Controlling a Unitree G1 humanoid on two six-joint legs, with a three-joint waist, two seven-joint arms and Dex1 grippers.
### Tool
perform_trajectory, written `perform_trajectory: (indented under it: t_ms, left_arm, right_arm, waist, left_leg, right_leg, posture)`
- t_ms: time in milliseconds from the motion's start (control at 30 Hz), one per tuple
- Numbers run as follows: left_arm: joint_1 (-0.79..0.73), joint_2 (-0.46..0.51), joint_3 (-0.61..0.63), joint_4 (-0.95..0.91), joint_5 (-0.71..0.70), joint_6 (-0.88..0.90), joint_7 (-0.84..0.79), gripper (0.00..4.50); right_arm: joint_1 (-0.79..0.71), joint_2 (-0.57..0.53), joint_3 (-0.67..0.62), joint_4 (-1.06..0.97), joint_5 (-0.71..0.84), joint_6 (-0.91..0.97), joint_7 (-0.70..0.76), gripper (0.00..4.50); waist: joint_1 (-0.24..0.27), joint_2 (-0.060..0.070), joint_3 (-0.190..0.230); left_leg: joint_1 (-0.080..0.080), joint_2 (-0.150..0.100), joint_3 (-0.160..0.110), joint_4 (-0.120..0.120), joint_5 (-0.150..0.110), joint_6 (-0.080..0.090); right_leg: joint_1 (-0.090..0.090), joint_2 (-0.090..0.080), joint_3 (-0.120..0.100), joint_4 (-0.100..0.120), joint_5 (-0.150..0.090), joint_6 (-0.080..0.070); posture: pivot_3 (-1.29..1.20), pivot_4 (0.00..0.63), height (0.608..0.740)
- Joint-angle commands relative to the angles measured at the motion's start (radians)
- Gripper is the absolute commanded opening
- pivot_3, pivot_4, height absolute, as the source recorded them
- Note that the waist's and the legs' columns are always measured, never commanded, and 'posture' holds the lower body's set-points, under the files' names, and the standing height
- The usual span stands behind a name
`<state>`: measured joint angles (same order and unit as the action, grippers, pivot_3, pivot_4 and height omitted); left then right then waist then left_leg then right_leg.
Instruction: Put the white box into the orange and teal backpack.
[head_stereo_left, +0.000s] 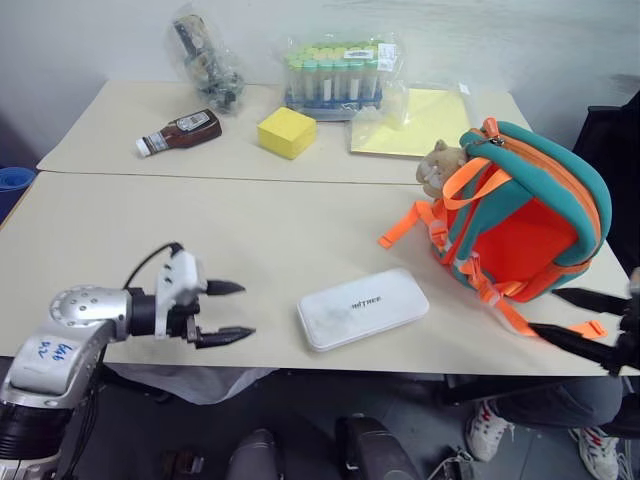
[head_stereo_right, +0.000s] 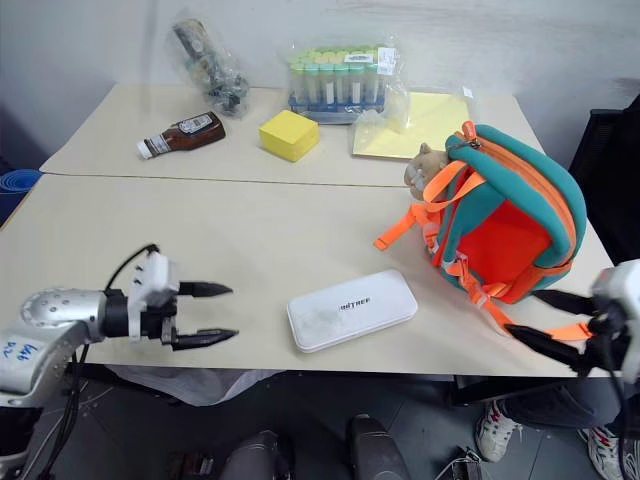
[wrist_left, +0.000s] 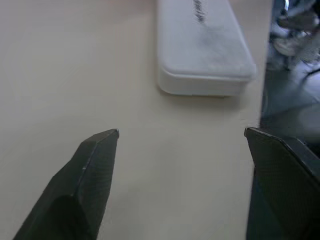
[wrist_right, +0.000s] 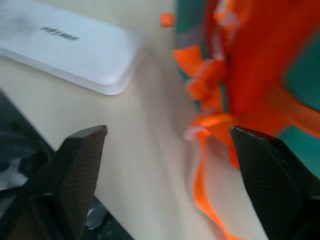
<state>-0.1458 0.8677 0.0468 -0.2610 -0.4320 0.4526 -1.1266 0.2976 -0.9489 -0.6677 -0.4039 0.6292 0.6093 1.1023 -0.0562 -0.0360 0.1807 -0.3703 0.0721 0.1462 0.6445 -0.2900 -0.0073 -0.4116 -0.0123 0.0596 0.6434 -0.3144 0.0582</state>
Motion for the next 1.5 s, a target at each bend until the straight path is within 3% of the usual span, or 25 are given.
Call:
perform_trajectory:
  t_ms: [33,267,333,500,667,1167,1333,1433,1500]
  left_arm:
    - [-0.034,-0.002,-0.068,0.005,0.051,-0.07,-0.035,3.01]
    - [-0.158,-0.071,-0.216,0.104,0.15,-0.158,-0.064,0.73]
    - [-0.196,-0.092,-0.255,0.139,0.177,-0.181,-0.081,0.03]
    - [-0.249,-0.129,-0.276,0.194,0.204,-0.197,-0.076,0.01]
    - [-0.286,-0.16,-0.282,0.22,0.209,-0.19,-0.076,0.01]
    - [-0.429,-0.278,-0.277,0.415,0.266,-0.237,-0.02,0.01]
    - [-0.47,-0.259,-0.244,0.485,0.274,-0.227,-0.045,0.01]
    - [-0.502,-0.215,-0.211,0.515,0.228,-0.093,-0.095,0.55]
    - [-0.531,-0.191,-0.19,0.525,0.168,0.07,-0.133,1.15]
  right_arm:
    - [-0.031,0.003,0.082,-0.042,-0.029,-0.022,-0.039,2.49]
    - [-0.2,0.021,0.326,0.08,-0.148,-0.089,-0.098,0.02]
    - [-0.304,0.046,0.425,0.164,-0.215,-0.118,-0.135,0.0]
    - [-0.463,0.108,0.56,0.28,-0.317,-0.147,-0.198,0.0]
    - [-0.522,0.166,0.632,0.313,-0.366,-0.163,-0.229,0.0]
    - [-0.382,0.221,0.631,0.0,-0.287,-0.029,-0.246,0.0]
    - [-0.357,0.223,0.611,0.001,-0.301,-0.024,-0.267,0.0]
    - [-0.349,0.209,0.594,0.02,-0.312,-0.038,-0.269,0.0]
    - [-0.349,0.202,0.585,0.033,-0.313,-0.045,-0.269,0.0]
  waist:
    - [0.0,0.0,0.0]
    - [0.001,0.0,0.0]
    - [-0.002,0.0,0.0]
    - [0.0,0.0,0.0]
    - [-0.003,0.0,0.0]
    - [0.004,0.0,0.0]
    - [0.0,0.0,0.0]
    - [0.0,0.0,0.0]
    - [0.0,0.0,0.0]
  left_leg:
    - [0.0,0.0,0.0,0.0,0.0,0.0]
    - [-0.001,-0.003,0.0,0.001,0.001,0.004]
    - [-0.001,-0.003,0.0,0.001,0.0,0.004]
    - [-0.002,-0.002,0.001,0.002,0.0,0.004]
    - [-0.002,0.0,0.002,0.004,-0.001,0.003]
    - [-0.002,-0.001,0.001,0.004,0.002,-0.001]
    - [-0.002,-0.001,0.001,0.004,0.002,0.0]
    - [-0.002,0.0,0.001,0.004,0.002,0.0]
    - [-0.002,0.0,0.001,0.004,0.002,0.0]
  right_leg:
    - [0.0,0.0,0.0,0.0,0.0,0.0]
    - [0.0,-0.002,0.001,-0.002,-0.001,-0.003]
    - [0.0,-0.002,0.0,-0.001,0.0,0.0]
    - [-0.002,-0.001,0.001,0.001,0.001,0.0]
    - [-0.002,0.001,0.001,0.002,0.0,0.0]
    - [-0.002,0.001,0.0,0.004,0.001,0.001]
    - [-0.002,0.001,0.001,0.004,0.001,0.001]
    - [-0.002,0.002,0.0,0.005,0.001,0.001]
    - [-0.003,0.002,0.0,0.005,0.001,0.001]
  posture:
    - [0.0,0.15,0.74]
    - [0.0,0.15,0.74]
    - [0.0,0.15,0.74]
    - [0.0,0.15,0.74]
    - [0.0,0.15,0.74]
    - [0.0,0.15,0.74]
    - [0.0,0.15,0.74]
    - [0.0,0.15,0.74]
    - [0.0,0.15,0.74]
